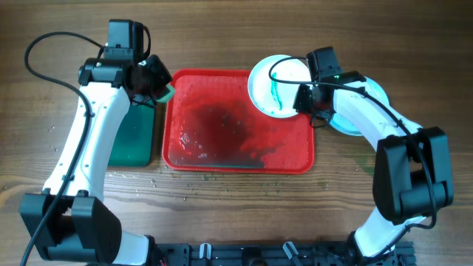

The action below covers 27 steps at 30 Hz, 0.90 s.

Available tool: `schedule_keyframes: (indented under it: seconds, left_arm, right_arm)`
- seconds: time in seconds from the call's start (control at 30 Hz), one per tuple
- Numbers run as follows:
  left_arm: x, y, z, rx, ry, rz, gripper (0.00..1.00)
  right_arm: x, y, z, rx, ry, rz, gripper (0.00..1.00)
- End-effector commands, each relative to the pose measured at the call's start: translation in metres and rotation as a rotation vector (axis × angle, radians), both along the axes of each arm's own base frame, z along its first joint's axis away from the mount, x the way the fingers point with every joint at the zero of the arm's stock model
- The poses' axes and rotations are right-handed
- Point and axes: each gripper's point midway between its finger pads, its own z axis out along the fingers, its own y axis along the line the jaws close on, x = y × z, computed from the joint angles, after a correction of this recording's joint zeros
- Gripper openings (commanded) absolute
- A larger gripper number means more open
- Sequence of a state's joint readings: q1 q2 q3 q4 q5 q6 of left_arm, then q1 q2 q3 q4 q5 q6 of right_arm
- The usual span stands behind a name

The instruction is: Clean dirty plates on tray and stack at the side

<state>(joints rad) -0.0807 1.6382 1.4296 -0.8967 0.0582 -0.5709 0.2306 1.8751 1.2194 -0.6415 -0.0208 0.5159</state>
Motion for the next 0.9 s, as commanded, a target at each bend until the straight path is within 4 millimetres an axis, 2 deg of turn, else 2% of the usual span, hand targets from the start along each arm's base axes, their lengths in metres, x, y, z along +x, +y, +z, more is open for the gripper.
schedule_keyframes:
  seconds: [0.0,0.1,0.2,0.27,0.33,0.47,0.5,0.53,0.57,0.63,0.67,0.73,0.87]
  left_arm:
    - [0.0,-0.001,-0.003,-0.003,0.008,0.011,0.04]
    - [-0.001,-0.001,-0.004,-0.003,0.012,0.01,0.04]
    - [-0.001,-0.001,-0.004,-0.003,0.012,0.01,0.04]
    - [-0.001,-0.001,-0.004,-0.003,0.012,0.01,0.04]
    - [-0.001,-0.001,-0.004,-0.003,0.012,0.01,0.04]
    - [-0.001,-0.001,-0.004,-0.003,0.012,0.01,0.04]
    - [-0.001,-0.001,-0.004,-0.003,0.013,0.01,0.04]
    - [-0.001,-0.001,-0.004,-0.003,0.013,0.01,0.04]
    - [-0.001,-0.001,-0.004,-0.003,0.012,0.01,0.04]
    - [-0.001,-0.001,-0.004,-0.003,0.013,0.01,0.04]
    - [-0.001,-0.001,-0.004,-0.003,0.013,0.01,0.04]
    - [-0.001,-0.001,-0.005,-0.003,0.014,0.01,0.04]
    - [-0.002,-0.001,-0.008,-0.002,0.03,0.01,0.04]
  right_arm:
    - [0.0,-0.003,-0.011,-0.03,0.012,0.007,0.29]
    - [-0.004,-0.004,-0.029,-0.055,0.049,0.09,0.27]
    - [-0.011,-0.001,-0.033,-0.045,0.083,0.11,0.09]
    - [-0.013,0.012,-0.026,-0.008,0.078,0.192,0.04]
    - [-0.021,0.035,-0.003,-0.008,0.081,0.339,0.04]
    - [-0.035,0.069,0.026,-0.031,0.052,0.534,0.06]
    - [-0.038,0.076,0.031,-0.035,0.042,0.578,0.13]
    - [-0.041,0.084,0.034,-0.041,0.032,0.625,0.28]
    - [-0.042,0.088,0.034,-0.047,0.024,0.664,0.57]
    - [-0.035,0.093,0.036,-0.064,-0.026,0.741,0.82]
    - [-0.027,0.097,0.037,-0.073,-0.067,0.783,0.87]
    - [-0.01,0.105,0.041,-0.099,-0.162,0.88,0.87]
    - [0.007,0.123,0.031,-0.097,-0.26,1.046,0.76]
